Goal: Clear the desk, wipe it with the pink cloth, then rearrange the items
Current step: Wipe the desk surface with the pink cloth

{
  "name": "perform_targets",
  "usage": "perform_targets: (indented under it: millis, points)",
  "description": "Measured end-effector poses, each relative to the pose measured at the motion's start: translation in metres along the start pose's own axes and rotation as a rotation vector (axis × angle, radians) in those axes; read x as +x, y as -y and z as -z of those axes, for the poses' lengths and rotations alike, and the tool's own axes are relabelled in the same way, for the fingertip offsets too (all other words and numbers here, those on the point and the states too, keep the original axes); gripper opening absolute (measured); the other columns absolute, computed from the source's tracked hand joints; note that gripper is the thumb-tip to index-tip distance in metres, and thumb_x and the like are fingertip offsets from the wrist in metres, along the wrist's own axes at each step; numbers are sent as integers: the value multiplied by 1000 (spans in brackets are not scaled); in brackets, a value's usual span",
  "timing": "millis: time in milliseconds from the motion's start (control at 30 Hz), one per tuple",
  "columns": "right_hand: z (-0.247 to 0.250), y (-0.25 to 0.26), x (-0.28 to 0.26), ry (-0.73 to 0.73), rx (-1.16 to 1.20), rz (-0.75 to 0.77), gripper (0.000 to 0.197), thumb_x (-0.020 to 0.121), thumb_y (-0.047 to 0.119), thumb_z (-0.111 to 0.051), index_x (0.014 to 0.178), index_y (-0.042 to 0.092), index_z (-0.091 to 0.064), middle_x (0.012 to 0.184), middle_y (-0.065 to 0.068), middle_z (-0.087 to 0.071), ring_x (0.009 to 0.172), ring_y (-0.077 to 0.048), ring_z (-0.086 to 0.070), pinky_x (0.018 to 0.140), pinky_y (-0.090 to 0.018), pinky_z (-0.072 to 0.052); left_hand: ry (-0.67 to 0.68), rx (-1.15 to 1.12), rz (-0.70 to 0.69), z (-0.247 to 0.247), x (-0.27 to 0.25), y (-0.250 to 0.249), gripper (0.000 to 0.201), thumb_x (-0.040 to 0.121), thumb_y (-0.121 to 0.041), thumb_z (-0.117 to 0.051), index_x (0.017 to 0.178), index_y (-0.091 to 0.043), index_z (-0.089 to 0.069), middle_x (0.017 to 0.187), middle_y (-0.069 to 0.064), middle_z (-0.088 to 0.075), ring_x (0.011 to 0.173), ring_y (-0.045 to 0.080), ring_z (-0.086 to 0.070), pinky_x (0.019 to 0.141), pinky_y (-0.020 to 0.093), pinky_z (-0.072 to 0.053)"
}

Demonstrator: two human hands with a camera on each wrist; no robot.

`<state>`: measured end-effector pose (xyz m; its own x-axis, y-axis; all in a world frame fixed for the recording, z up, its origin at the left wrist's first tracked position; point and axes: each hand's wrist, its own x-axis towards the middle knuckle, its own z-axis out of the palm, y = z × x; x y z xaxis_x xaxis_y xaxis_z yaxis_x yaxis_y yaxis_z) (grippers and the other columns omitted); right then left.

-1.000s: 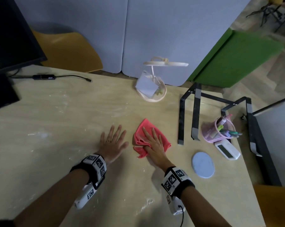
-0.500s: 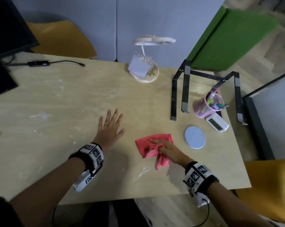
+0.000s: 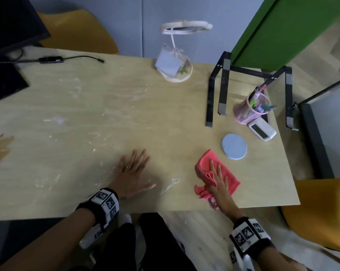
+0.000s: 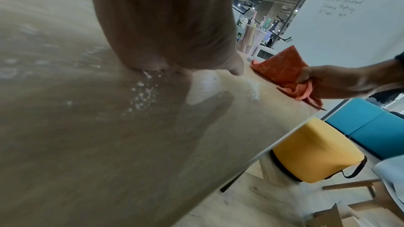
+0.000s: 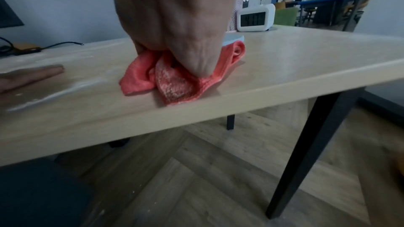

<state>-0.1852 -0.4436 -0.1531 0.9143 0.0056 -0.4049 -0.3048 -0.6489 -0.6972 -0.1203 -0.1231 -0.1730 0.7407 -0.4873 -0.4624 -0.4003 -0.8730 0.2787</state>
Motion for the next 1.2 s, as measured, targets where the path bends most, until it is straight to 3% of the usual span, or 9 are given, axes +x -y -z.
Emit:
perform_targets:
  millis: [133,267,367,533,667,733,867,1033,1200]
  points:
    - [-34,16,-19,-99,49,-105,74,77,28,-30,136,50,10,150,14,22,139,-11,28,111,-47,24,-14,-2,-5,2,-2,-1,99,70,-85,-6,147,-28,20,151,-5,36,139,17,34,109,48,20]
    - [-60,54,-30,-162,89,-155,78,72,23,-33,117,65,14,146,17,22,136,-14,30,110,-47,25,-22,-17,8,0,-1,0,98,71,-83,-9,148,-28,15,151,-5,34,134,12,39,108,46,23]
    - [-79,71,-32,-184,103,-159,77,73,23,-32,114,68,15,144,17,27,135,-13,33,106,-45,28,5,-34,-9,3,1,0,103,61,-88,6,143,-28,25,150,-6,37,136,17,40,103,46,31]
    - [-116,81,-27,-109,13,-139,71,77,35,-27,134,50,12,149,12,31,136,-18,35,107,-51,28,21,-52,-22,7,0,-1,105,55,-90,13,139,-29,30,148,-7,40,135,19,40,94,41,39]
    - [-101,75,-29,-74,-237,-91,85,70,78,-25,144,47,4,155,14,18,141,-17,16,113,-52,8,-5,-107,-50,7,-6,3,104,64,-86,1,146,-26,21,149,-5,38,136,17,39,110,49,24]
    - [-84,66,-30,-106,-394,8,97,67,86,-28,148,37,-2,157,6,10,143,-19,9,115,-46,7,-62,-95,-62,10,-16,9,103,69,-85,-9,147,-23,20,152,-3,35,138,18,37,112,49,21]
    - [-86,57,-23,-74,-497,139,99,77,78,-22,148,18,12,155,0,24,142,-18,24,116,-45,12,-102,-15,-11,12,-40,36,111,69,-86,-26,145,-21,24,152,-2,35,138,17,36,110,44,24]
    - [-124,72,-14,-262,-470,-48,85,85,64,-13,147,13,14,155,-6,21,142,-19,25,113,-38,23,-91,-97,163,20,-58,87,130,57,-92,-41,147,-20,20,149,-2,40,136,17,39,109,45,25]
    - [-162,102,0,-372,-397,-159,83,85,59,-12,146,8,13,154,-9,21,142,-23,22,110,-36,29,23,-51,202,22,-60,115,154,27,-104,-15,146,-15,21,144,3,45,134,25,40,112,52,16]
